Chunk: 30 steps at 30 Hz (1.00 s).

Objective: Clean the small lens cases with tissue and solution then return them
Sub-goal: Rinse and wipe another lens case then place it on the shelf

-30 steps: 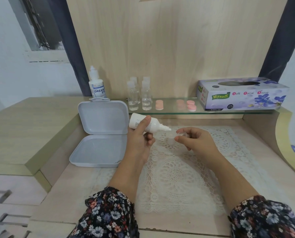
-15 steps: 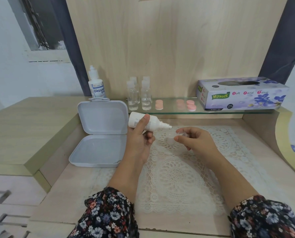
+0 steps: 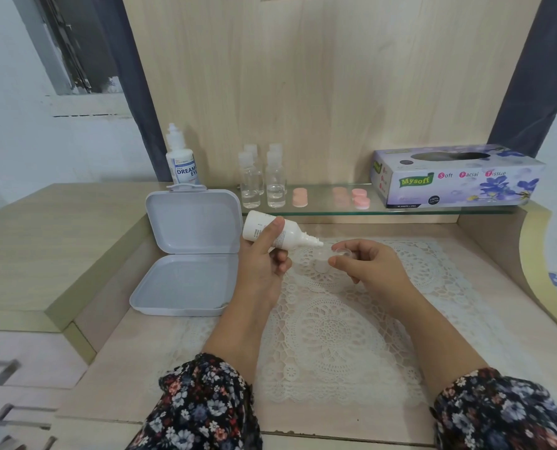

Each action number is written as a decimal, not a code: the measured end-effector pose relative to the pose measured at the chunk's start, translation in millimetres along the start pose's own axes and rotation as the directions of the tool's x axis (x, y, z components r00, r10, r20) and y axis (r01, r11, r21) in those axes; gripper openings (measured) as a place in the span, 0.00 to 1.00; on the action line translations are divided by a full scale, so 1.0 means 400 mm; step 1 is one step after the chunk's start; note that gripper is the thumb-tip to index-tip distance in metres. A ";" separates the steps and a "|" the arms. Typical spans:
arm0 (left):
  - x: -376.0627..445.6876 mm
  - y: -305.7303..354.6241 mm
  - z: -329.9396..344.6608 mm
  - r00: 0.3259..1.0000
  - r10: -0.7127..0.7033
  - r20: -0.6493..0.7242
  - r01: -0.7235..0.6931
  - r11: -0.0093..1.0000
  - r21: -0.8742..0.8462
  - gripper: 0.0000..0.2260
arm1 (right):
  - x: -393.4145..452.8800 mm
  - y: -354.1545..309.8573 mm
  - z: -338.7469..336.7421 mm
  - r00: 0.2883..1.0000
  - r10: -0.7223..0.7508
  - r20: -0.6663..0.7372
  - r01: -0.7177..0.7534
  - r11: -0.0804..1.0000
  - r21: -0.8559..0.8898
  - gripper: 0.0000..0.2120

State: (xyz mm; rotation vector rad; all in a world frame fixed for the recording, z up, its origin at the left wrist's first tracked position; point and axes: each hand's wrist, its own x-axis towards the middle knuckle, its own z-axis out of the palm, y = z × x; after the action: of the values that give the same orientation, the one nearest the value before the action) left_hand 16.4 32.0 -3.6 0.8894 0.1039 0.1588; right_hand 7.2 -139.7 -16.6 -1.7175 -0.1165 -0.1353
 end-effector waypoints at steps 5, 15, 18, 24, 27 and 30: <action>0.000 -0.001 -0.002 1.000 0.001 0.006 -0.001 1.000 0.004 0.14 | -0.001 0.000 -0.001 1.000 -0.004 0.000 0.004 1.000 0.002 0.07; -0.005 0.005 0.002 0.999 0.021 0.025 -0.021 1.000 -0.017 0.07 | -0.001 -0.002 0.000 1.000 -0.004 -0.001 0.004 1.000 0.010 0.07; -0.007 0.006 0.002 0.999 0.021 0.025 -0.021 1.000 -0.017 0.07 | 0.000 -0.003 0.001 1.000 -0.006 -0.002 0.006 1.000 0.011 0.07; -0.005 0.004 0.002 0.999 0.023 0.023 -0.023 1.000 -0.007 0.08 | 0.000 -0.001 -0.001 1.000 -0.012 -0.003 0.012 1.000 0.010 0.07; -0.004 0.004 0.001 1.000 0.019 0.020 -0.019 1.000 -0.008 0.10 | 0.001 -0.001 0.000 1.000 -0.010 -0.005 0.010 1.000 0.006 0.07; -0.003 0.004 0.000 1.000 0.012 0.021 -0.012 1.000 0.005 0.11 | 0.002 -0.001 -0.001 1.000 -0.005 -0.006 0.005 1.000 0.002 0.07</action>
State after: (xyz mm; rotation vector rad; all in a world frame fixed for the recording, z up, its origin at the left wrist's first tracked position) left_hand 14.9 32.9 -2.3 0.8967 0.0796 0.1602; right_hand 7.7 -140.1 -16.0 -1.7149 -0.1165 -0.1443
